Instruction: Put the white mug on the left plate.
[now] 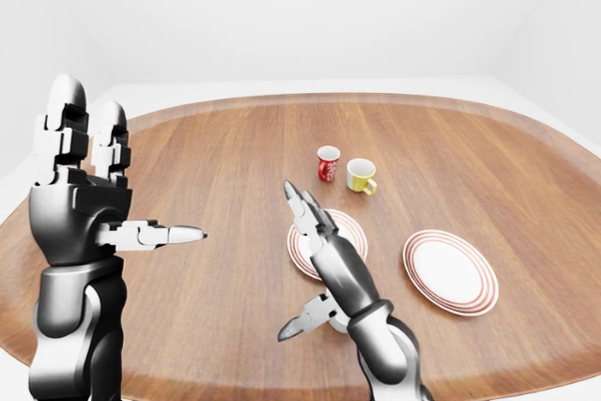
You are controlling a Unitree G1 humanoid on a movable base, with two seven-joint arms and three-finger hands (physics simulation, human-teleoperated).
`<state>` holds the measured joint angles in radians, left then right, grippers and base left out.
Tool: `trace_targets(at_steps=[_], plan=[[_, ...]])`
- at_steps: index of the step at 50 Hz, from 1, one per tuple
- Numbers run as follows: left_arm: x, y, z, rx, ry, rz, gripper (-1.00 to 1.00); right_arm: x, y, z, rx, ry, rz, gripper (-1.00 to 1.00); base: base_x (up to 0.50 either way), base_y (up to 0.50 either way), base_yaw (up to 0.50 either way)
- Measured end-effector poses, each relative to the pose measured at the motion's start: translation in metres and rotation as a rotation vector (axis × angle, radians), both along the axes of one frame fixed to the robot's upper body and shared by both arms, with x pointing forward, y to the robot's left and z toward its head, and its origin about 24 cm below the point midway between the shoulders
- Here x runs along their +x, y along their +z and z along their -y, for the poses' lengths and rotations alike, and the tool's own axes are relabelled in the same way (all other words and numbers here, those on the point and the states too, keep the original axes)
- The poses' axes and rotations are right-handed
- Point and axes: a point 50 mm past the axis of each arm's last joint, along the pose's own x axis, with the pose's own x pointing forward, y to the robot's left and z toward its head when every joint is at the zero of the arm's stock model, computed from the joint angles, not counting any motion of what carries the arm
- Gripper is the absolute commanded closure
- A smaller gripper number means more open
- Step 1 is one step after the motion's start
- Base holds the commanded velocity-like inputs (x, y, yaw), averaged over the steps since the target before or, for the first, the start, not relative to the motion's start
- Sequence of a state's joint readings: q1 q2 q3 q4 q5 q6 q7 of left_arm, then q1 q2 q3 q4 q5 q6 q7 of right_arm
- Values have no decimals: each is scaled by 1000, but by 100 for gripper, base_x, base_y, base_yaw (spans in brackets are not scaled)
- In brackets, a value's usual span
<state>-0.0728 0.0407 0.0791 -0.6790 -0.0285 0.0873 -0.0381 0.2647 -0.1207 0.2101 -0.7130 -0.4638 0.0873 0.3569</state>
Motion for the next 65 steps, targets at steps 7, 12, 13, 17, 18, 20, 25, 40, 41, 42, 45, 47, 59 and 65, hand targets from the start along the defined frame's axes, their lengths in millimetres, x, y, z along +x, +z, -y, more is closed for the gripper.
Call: trace_targets(at_steps=[7, 12, 13, 17, 18, 20, 25, 40, 41, 42, 45, 47, 59, 65], plan=[[0, 0, 0, 1, 0, 2, -100, 2, -7, 4, -94, -36, -20, -100, 0, 0, 0], [0, 1, 0, 1, 0, 3, -100, 3, -10, 6, -161, -62, -32, -100, 0, 0, 0], [0, 1, 0, 1, 0, 3, -100, 4, -11, 7, -176, -69, -35, -100, 0, 0, 0], [0, 1, 0, 1, 0, 3, -100, 5, -14, 10, -229, -92, -45, -100, 0, 0, 0], [0, 1, 0, 1, 0, 4, -100, 5, -14, 10, -240, -97, -48, -100, 0, 0, 0], [0, 1, 0, 1, 0, 4, -100, 5, -15, 11, -260, -106, -53, -100, 0, 0, 0], [0, 1, 0, 1, 0, 4, -100, 5, -18, 13, -298, -123, -69, -100, 0, 0, 0], [0, 0, 0, 1, 0, 1, -100, 5, -28, 19, -391, -164, -120, -100, 0, 0, 0], [0, 0, 0, 1, 0, 1, -100, 5, -28, 19, -397, -167, -124, -100, 0, 0, 0], [0, 0, 0, 1, -1, 0, -100, 4, -29, 19, -403, -169, -128, -100, 0, 0, 0], [0, 0, 0, 1, -1, -2, -100, 4, -31, 20, -419, -176, -138, -100, 0, 0, 0], [0, 0, 0, 1, -1, -1, -100, 4, -33, 21, -431, -183, -144, -100, 0, 0, 0], [0, -1, 0, 2, -1, -2, -100, 5, -40, 27, -504, -237, -167, -100, 0, 0, 0], [0, -1, 1, 2, -2, -4, -100, 6, -44, 31, -529, -266, -178, -100, 0, 0, 0]])
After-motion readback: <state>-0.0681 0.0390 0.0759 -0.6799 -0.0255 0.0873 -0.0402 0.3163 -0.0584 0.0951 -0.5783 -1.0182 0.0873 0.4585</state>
